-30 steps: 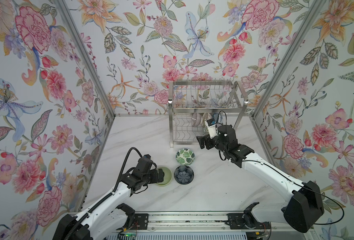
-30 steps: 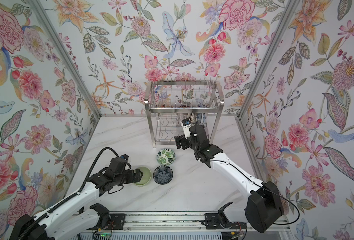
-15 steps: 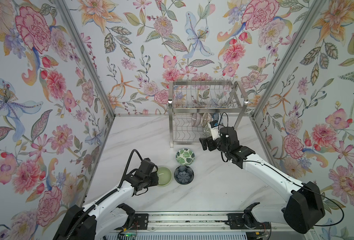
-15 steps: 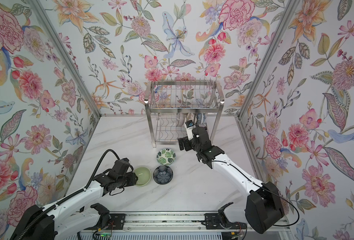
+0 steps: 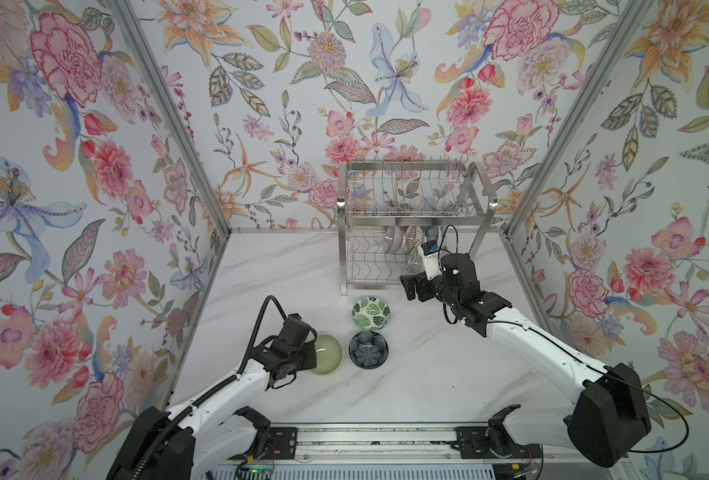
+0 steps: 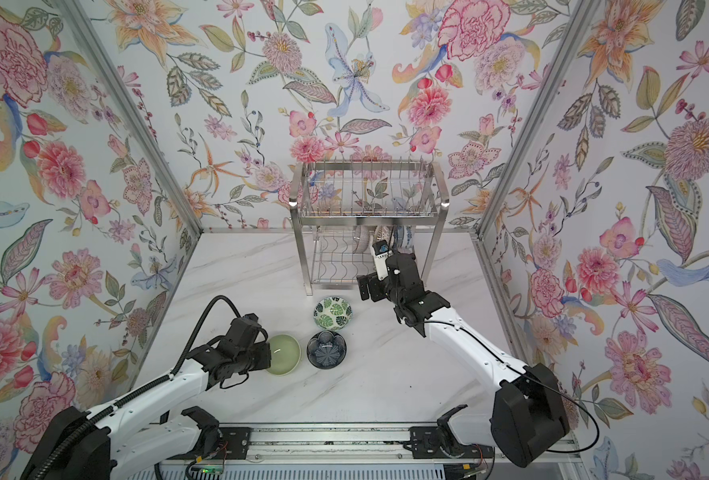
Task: Load the bowls into the dish rack
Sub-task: 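Close the left gripper on the rim of the plain pale green bowl, then lift the green bowl with the left gripper toward the right gripper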
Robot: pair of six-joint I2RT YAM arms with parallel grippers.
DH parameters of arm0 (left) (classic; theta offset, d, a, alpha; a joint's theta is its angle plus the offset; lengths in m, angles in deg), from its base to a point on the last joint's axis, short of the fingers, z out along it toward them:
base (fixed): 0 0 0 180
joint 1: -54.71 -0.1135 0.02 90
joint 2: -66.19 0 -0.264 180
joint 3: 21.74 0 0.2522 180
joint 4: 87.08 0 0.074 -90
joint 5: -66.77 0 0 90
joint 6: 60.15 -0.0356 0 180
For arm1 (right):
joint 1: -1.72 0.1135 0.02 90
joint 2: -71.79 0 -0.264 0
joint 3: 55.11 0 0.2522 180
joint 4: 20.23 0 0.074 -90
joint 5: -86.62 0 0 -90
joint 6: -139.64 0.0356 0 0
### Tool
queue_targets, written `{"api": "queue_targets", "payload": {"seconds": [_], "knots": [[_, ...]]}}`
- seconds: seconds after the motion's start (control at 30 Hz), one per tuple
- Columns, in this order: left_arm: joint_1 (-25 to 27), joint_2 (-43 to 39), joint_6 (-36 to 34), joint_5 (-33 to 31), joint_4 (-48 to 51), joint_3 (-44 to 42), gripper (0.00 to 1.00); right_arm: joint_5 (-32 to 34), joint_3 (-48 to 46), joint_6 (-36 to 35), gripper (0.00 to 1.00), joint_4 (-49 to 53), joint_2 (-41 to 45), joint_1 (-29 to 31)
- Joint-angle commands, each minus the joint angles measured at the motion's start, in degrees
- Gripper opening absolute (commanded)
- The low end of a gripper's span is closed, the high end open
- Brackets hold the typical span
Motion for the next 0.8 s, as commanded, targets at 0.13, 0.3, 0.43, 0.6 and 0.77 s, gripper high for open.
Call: {"api": "queue_targets", "payload": {"seconds": [0.13, 0.3, 0.43, 0.6, 0.77], "knots": [[0.3, -1.2, -9.5, -7.8, 5.0, 11.8, 0.00, -1.8, 0.9, 0.8, 0.99, 0.4, 0.6, -0.6], [0.8, 2.7, -16.4, -15.8, -3.7, 19.2, 0.00, -2.6, -0.2, 1.2, 0.99, -1.4, 1.2, -0.8], [4.4, 9.0, -18.4, -17.1, -13.3, 23.3, 0.00, -2.7, 0.0, 2.1, 0.99, -0.8, 2.9, -0.9], [7.2, 16.2, -23.5, -14.9, -19.8, 28.9, 0.00, -7.1, -1.0, 1.2, 0.99, -0.6, 8.2, -1.3], [8.2, 22.9, -25.6, -12.2, -25.3, 34.4, 0.00, -11.7, -1.6, 0.9, 0.99, 1.4, 12.1, -1.2]]}}
